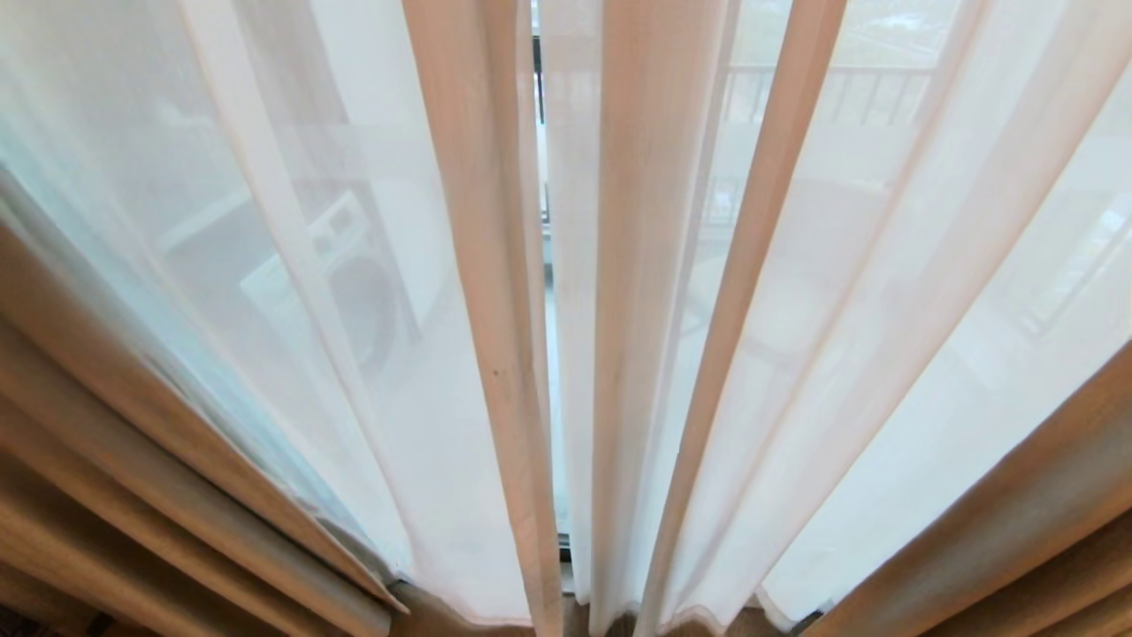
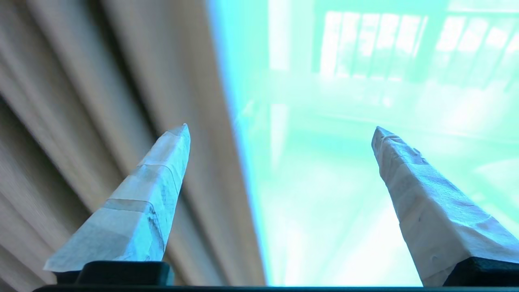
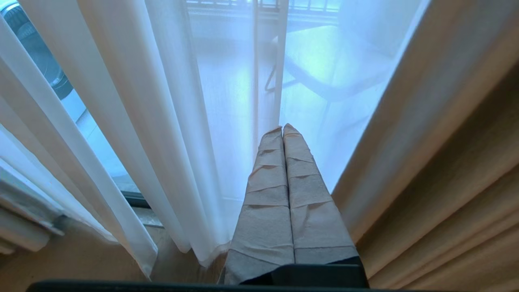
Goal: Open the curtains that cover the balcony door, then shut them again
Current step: Pull the outer curtains open on both sides
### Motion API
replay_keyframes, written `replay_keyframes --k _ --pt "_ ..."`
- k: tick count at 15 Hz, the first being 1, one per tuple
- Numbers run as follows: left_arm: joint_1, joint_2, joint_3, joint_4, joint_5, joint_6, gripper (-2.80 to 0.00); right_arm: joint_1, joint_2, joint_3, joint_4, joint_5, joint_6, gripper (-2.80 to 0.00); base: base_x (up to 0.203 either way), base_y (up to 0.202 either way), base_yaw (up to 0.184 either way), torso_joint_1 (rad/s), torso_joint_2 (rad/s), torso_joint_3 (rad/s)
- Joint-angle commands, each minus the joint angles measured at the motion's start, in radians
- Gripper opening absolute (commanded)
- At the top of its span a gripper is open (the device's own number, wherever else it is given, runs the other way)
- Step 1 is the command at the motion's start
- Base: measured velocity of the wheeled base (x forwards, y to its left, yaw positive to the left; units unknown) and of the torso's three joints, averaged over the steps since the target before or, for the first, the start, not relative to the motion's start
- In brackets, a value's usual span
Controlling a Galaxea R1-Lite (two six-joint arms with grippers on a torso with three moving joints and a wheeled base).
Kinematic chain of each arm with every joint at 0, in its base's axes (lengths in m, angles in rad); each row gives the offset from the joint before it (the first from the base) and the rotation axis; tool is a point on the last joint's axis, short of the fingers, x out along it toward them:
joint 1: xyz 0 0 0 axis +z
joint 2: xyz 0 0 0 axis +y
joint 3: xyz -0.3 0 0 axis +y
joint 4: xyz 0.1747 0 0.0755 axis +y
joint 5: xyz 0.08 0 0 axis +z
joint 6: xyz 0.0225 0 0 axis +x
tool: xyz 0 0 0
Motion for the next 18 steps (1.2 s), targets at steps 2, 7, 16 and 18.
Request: replay_keyframes --k 2,7,16,18 --pt "0.000 -0.027 0.014 -0.005 -0.003 -0.001 0.00 0.000 0.000 0.000 0.000 0.000 0.000 -2.80 0.000 0.000 0.000 0.000 0.00 0.000" --pt "-0.004 -0.027 0.022 -0.003 -0.008 -0.001 -2.80 0.001 0.000 0.000 0.000 0.000 0.000 -2.80 0.000 0.000 0.000 0.000 0.00 0.000" --pt "-0.130 -0.003 0.045 -0.008 -0.006 -0.001 -2.80 0.000 0.000 0.000 0.000 0.000 0.000 -2.80 0.000 0.000 0.000 0.000 0.00 0.000" --pt "-0.143 0.008 0.037 -0.011 -0.006 -0.001 -2.80 0.000 0.000 0.000 0.000 0.000 0.000 -2.80 0.000 0.000 0.000 0.000 0.00 0.000"
